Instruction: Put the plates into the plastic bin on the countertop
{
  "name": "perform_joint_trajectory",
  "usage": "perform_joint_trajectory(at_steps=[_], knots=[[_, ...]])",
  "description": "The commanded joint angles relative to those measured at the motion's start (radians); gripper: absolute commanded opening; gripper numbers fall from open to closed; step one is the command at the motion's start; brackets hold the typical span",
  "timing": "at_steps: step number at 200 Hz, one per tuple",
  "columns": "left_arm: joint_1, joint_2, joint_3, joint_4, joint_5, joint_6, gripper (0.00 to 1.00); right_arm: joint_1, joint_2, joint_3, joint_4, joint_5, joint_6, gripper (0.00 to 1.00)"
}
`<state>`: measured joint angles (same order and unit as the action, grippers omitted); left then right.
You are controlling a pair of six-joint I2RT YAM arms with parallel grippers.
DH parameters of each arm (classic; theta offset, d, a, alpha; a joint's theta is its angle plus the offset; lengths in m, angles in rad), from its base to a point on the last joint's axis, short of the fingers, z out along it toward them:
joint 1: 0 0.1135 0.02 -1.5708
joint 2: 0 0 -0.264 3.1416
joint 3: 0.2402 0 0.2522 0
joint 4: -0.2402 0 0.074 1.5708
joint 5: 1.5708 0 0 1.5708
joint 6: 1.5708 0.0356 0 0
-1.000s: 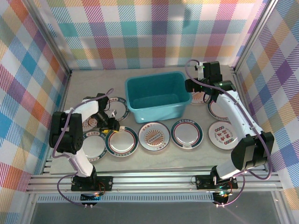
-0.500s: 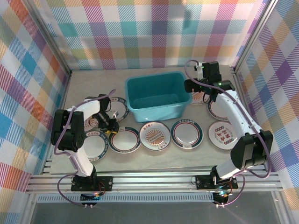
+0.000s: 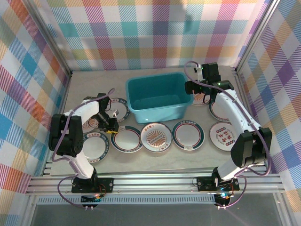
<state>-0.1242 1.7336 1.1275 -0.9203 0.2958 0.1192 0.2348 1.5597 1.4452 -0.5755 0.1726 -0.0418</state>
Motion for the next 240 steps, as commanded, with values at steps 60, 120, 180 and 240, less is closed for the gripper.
perform_joint_trajectory(at_steps=[60,120,180,240], knots=[[-0.021,-0.11,0.061,-0.111,-0.136,-0.05,0.03,-0.006,-0.017,-0.003,0.026,0.012,-0.006,0.94],[-0.024,-0.255,0.077,-0.159,-0.218,-0.064,0.0,-0.007,-0.031,-0.012,0.023,-0.008,0.009,0.94],[-0.026,-0.354,0.195,-0.216,-0.268,-0.088,0.0,-0.006,-0.069,-0.037,0.023,-0.053,0.023,0.94],[-0.026,-0.468,0.27,-0.187,-0.383,-0.113,0.0,-0.007,-0.091,-0.036,0.019,-0.075,0.02,0.94]])
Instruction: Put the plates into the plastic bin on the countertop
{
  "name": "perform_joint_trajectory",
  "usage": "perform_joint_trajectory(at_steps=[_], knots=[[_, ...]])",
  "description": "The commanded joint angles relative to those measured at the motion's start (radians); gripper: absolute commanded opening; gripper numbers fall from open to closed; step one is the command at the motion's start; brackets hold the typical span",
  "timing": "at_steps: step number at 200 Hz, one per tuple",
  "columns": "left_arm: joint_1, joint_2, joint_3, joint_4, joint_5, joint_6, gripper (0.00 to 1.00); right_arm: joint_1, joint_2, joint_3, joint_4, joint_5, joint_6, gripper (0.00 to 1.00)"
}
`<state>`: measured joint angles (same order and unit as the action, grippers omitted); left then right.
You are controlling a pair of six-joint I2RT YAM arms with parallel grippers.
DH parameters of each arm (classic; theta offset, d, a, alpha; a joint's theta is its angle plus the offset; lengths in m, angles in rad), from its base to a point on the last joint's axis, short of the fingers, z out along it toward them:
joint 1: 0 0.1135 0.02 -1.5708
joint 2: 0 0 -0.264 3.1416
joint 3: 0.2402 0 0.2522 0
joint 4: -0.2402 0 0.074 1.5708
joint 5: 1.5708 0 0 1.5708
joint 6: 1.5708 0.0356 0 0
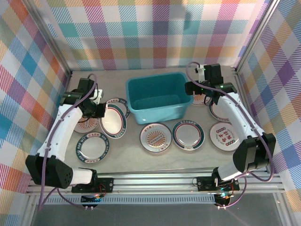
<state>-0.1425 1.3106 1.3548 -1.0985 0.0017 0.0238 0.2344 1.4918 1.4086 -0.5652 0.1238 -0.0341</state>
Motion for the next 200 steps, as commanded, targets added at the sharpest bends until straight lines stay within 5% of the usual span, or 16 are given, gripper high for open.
perform_joint_trajectory(at_steps=[1,40,81,137,200], knots=[[-0.008,-0.046,0.043,-0.009,-0.094,-0.017,0.0,-0.006,-0.024,0.001,0.009,-0.027,0.013,0.94],[-0.008,-0.082,0.087,0.05,-0.275,-0.004,0.0,-0.004,-0.012,0.059,-0.026,-0.065,0.042,0.94],[-0.006,-0.117,0.102,0.239,-0.316,-0.046,0.0,0.02,-0.011,0.157,-0.058,-0.162,0.101,0.92],[-0.006,-0.003,0.264,0.345,-0.218,-0.099,0.0,0.041,0.051,0.268,-0.079,-0.335,0.174,0.9],[-0.003,0.087,0.363,0.473,0.114,-0.261,0.0,0.045,0.168,0.433,-0.089,-0.547,0.215,0.79]])
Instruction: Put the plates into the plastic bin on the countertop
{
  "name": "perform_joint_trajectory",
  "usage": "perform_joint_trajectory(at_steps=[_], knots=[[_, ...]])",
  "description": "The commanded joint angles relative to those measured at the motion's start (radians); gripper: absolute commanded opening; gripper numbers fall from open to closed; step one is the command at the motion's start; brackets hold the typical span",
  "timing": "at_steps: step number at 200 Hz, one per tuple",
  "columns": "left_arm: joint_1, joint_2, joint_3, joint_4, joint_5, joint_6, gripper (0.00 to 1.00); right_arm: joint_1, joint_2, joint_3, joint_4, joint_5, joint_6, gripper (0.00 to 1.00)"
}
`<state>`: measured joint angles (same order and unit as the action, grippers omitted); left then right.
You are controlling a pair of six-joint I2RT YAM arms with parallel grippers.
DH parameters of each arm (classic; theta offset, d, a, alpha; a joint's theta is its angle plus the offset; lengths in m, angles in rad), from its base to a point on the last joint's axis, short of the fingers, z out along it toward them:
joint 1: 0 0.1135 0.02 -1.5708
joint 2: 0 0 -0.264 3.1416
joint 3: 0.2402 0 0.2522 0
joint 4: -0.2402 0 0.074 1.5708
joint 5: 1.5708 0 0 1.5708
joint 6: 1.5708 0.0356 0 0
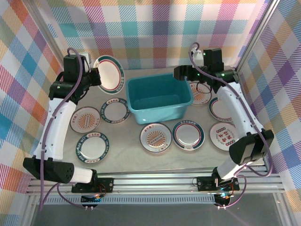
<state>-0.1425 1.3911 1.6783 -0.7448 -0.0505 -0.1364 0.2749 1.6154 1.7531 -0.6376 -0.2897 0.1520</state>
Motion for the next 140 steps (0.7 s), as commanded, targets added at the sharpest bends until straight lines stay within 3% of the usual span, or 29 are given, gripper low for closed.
perform_joint_trajectory(at_steps=[1,50,94,140], knots=[[-0.003,0.007,0.038,0.123,0.172,-0.104,0.0,0.004,0.047,0.092,-0.017,-0.138,0.031,0.79],[-0.006,0.005,-0.07,0.277,0.364,-0.282,0.0,0.004,0.167,0.236,-0.001,-0.349,0.088,0.7],[-0.015,0.004,-0.168,0.432,0.472,-0.39,0.0,0.02,0.257,0.331,-0.025,-0.374,0.116,0.64],[-0.044,0.03,-0.169,0.494,0.495,-0.409,0.0,0.04,0.302,0.349,-0.028,-0.354,0.143,0.61]])
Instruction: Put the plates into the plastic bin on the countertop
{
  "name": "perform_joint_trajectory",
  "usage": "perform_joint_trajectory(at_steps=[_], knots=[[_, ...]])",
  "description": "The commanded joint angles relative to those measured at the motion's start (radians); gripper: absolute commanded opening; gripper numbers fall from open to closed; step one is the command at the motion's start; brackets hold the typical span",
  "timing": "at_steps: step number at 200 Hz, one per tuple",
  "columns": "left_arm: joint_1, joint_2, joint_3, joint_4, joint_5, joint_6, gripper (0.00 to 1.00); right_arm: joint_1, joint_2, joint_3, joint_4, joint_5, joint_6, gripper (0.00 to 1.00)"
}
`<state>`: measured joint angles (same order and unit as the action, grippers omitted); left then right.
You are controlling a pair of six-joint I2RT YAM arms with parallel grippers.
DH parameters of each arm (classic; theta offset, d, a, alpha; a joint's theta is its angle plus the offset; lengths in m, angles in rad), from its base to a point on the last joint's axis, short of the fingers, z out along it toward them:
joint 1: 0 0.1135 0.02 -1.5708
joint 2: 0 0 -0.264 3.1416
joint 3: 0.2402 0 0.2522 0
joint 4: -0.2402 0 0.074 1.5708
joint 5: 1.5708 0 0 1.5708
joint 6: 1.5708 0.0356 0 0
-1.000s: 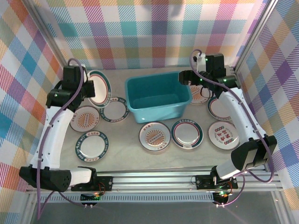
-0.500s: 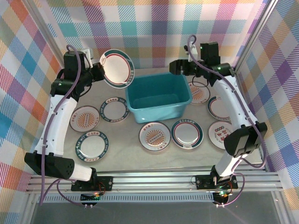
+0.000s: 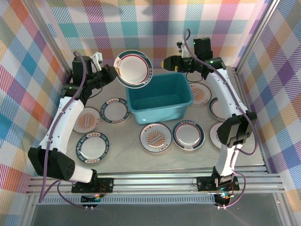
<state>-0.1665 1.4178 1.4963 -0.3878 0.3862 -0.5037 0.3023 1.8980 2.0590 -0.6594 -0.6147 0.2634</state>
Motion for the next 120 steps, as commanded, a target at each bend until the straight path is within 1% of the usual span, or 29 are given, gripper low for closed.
perform_joint_trajectory(at_steps=[1,45,120], knots=[[-0.021,0.004,0.013,0.138,0.058,-0.043,0.0,0.012,0.02,0.043,-0.006,-0.029,0.031,0.61],[-0.048,0.03,0.02,0.148,0.052,-0.048,0.0,0.022,0.043,0.042,0.032,-0.055,0.072,0.56],[-0.059,0.041,0.02,0.163,0.052,-0.053,0.0,0.023,0.072,0.039,0.056,-0.082,0.126,0.45]])
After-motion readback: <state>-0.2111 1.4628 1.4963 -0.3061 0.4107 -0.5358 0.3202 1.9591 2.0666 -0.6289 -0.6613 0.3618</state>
